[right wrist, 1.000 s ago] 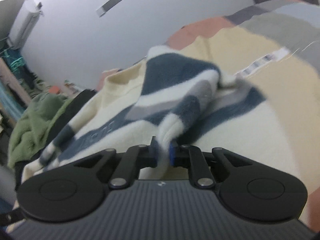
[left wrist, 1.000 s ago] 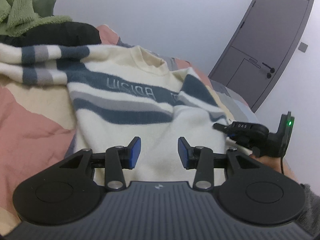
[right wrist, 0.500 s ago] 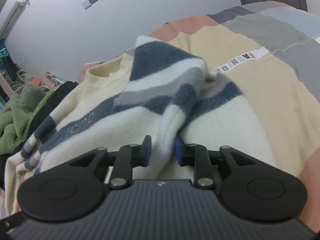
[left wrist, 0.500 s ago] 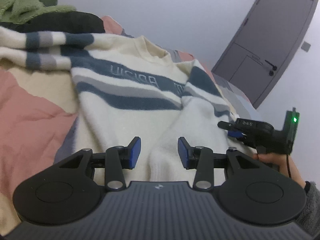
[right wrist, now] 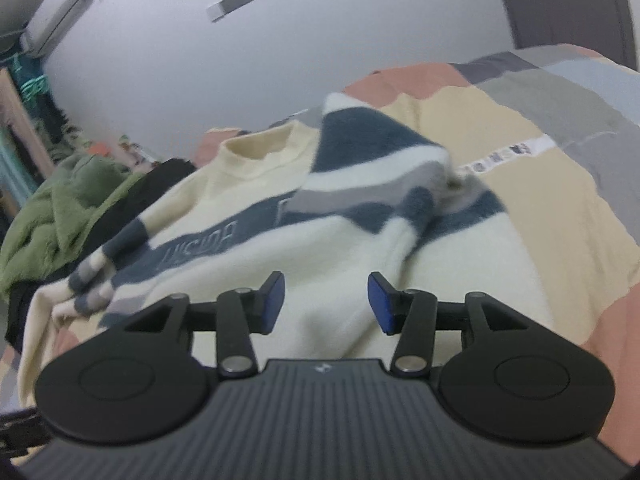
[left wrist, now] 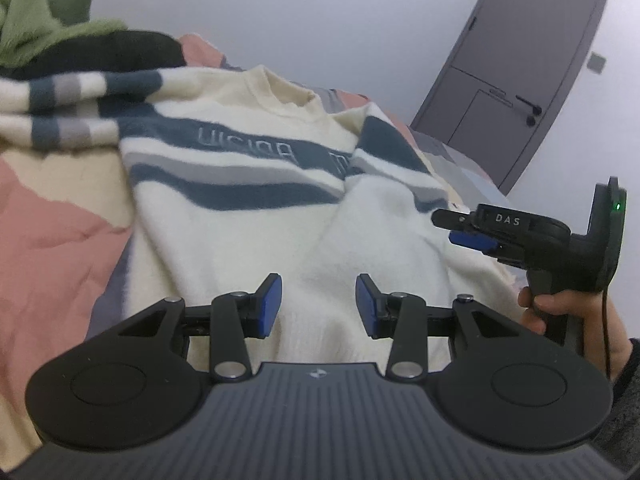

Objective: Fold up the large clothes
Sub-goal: 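Move the left gripper over to the other sweater sleeve, then grasp the other sleeve with the left gripper, then fold the held sleeve across the body with the left gripper and release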

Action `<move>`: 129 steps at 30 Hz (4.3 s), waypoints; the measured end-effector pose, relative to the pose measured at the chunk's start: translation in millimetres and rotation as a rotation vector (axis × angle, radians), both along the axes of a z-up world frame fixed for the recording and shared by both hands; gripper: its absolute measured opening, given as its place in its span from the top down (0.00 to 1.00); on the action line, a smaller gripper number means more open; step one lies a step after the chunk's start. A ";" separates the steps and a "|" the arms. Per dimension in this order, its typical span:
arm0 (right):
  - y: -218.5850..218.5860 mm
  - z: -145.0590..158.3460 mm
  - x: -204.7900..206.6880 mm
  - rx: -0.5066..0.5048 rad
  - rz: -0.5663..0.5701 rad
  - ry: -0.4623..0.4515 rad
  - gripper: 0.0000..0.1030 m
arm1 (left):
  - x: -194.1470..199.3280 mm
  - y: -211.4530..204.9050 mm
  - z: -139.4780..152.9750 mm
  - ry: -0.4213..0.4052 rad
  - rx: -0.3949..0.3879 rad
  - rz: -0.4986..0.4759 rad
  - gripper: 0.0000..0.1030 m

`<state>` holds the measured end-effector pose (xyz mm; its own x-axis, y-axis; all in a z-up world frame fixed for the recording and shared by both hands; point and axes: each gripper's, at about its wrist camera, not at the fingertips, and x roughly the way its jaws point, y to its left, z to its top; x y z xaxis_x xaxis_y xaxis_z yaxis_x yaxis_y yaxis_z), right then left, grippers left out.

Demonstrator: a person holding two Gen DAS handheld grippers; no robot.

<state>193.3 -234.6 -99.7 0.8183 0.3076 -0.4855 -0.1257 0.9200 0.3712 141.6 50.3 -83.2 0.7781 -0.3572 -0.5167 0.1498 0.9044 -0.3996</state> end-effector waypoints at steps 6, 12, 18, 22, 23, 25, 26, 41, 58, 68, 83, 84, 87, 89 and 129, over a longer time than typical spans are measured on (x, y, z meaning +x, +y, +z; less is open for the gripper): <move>13.3 -7.0 -0.1 -0.011 0.055 -0.001 0.52 | -2.3 -5.4 7.1 -0.032 0.032 0.019 0.55; 26.5 -6.0 -8.5 -0.021 0.107 -0.011 0.52 | -12.9 4.8 19.2 -0.062 0.017 0.053 0.55; 40.4 -4.5 -16.8 -0.086 0.139 -0.036 0.52 | -12.1 41.4 32.7 -0.144 0.105 0.165 0.55; 42.1 -6.0 -16.1 -0.081 0.139 -0.027 0.52 | -7.0 87.5 44.0 -0.167 0.119 0.326 0.55; 42.7 -5.9 -16.2 -0.081 0.143 -0.029 0.52 | -6.4 94.9 46.4 -0.173 0.136 0.342 0.55; 44.6 -5.9 -17.8 -0.091 0.149 -0.035 0.52 | -2.5 111.2 53.4 -0.178 0.226 0.401 0.55; 45.6 -5.8 -18.6 -0.096 0.151 -0.037 0.52 | -1.4 121.1 56.7 -0.178 0.251 0.426 0.55; 53.7 -8.6 -15.8 -0.065 0.178 -0.020 0.28 | -7.9 240.1 22.4 0.007 0.264 0.587 0.45; 45.8 -13.1 -7.9 -0.016 0.171 0.015 0.28 | 12.9 263.0 -25.3 0.194 0.480 0.942 0.50; 40.3 -11.9 -7.9 -0.003 0.185 0.026 0.28 | 5.5 237.0 14.4 0.062 0.485 0.845 0.88; 26.3 0.7 -22.6 0.034 0.183 0.027 0.28 | 22.1 65.6 204.7 -0.287 0.429 0.387 0.98; 24.1 3.0 -23.6 0.039 0.180 0.023 0.28 | 25.3 51.8 212.0 -0.298 0.400 0.356 1.00; 15.2 8.7 -27.0 0.061 0.164 0.005 0.28 | 36.7 2.2 229.2 -0.321 0.314 0.232 1.00; 8.2 12.0 -29.3 0.065 0.152 -0.026 0.28 | 45.2 -33.3 231.4 -0.305 0.286 0.141 1.00; 78.7 35.5 -50.5 0.106 0.570 -0.002 0.87 | -10.1 69.5 40.7 0.120 -0.024 0.260 0.62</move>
<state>142.7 -155.9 -64.3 0.5100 0.7471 -0.4263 -0.5911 0.6645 0.4572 131.4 119.8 -42.5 0.7789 -0.1665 -0.6046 -0.1361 0.8963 -0.4221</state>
